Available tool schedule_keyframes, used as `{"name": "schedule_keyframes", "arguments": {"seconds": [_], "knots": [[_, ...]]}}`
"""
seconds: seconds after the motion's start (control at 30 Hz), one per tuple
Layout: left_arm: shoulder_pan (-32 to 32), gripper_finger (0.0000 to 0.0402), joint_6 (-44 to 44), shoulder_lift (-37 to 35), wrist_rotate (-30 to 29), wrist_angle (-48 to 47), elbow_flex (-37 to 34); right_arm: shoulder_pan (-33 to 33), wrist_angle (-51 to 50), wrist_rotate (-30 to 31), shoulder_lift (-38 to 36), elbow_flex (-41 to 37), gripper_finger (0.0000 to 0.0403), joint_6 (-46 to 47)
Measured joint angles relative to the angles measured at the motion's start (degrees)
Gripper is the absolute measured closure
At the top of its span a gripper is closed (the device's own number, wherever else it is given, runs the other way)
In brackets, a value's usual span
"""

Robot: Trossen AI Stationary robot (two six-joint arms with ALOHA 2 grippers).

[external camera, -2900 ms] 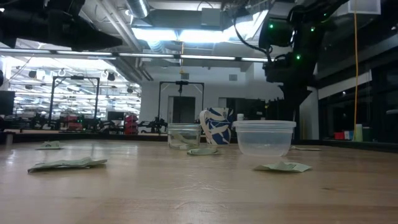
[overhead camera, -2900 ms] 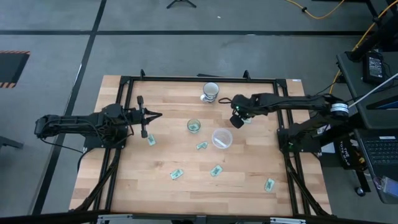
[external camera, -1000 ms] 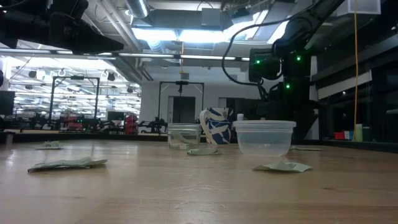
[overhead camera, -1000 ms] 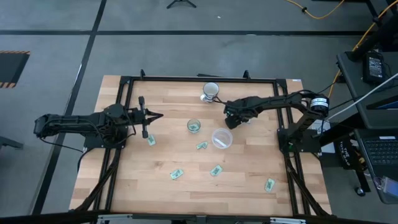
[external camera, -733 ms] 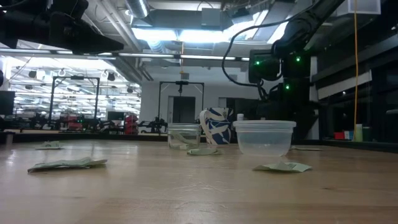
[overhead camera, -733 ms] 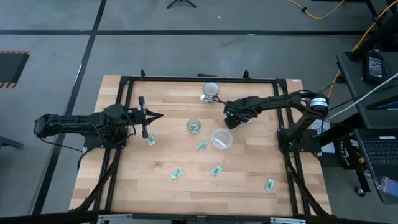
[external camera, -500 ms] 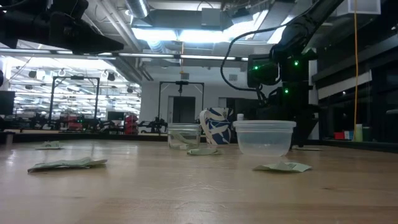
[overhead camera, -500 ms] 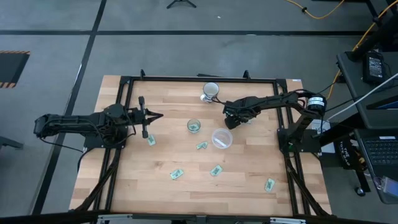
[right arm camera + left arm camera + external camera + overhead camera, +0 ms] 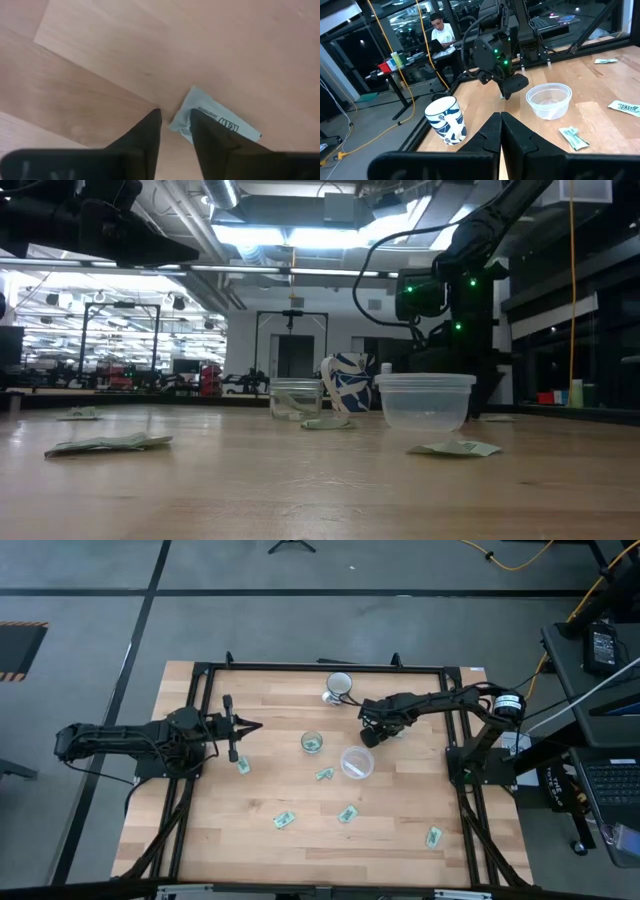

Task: Pick and place Stevia / Truvia into bins
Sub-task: Put the stevia packet into the transparent container

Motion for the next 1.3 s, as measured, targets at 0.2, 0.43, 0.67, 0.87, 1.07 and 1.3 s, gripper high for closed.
{"name": "schedule_keyframes", "arguments": {"seconds": [0.2, 0.43, 0.67, 0.87, 1.07, 1.3], "knots": [[0.00, 0.0399, -0.02, 0.00, 0.00, 0.00, 0.00, 0.02, 0.78, 0.34, 0.04, -0.04, 0.0343, -1.22], [-0.01, 0.0397, -0.02, 0.00, 0.00, 0.00, 0.00, -0.03, 0.89, 1.19, 0.07, -0.07, 0.0393, -3.26], [-0.01, 0.0399, -0.02, 0.00, 0.00, 0.00, 0.00, 0.19, 1.48, 1.67, 0.11, -0.11, 0.0400, -5.08], [-0.02, 0.0397, -0.02, 0.00, 0.00, 0.00, 0.00, 2.08, 1.52, 2.20, 0.05, -0.12, 0.0401, -6.39], [-0.02, 0.0399, -0.02, 0.00, 0.00, 0.00, 0.00, 3.76, 1.91, -0.89, -2.88, -0.39, 0.0402, -10.29], [0.00, 0.0397, -0.02, -0.02, 0.00, 0.00, 0.00, 4.00, 2.15, -2.44, -9.05, -0.35, 0.0402, -16.24]]}}
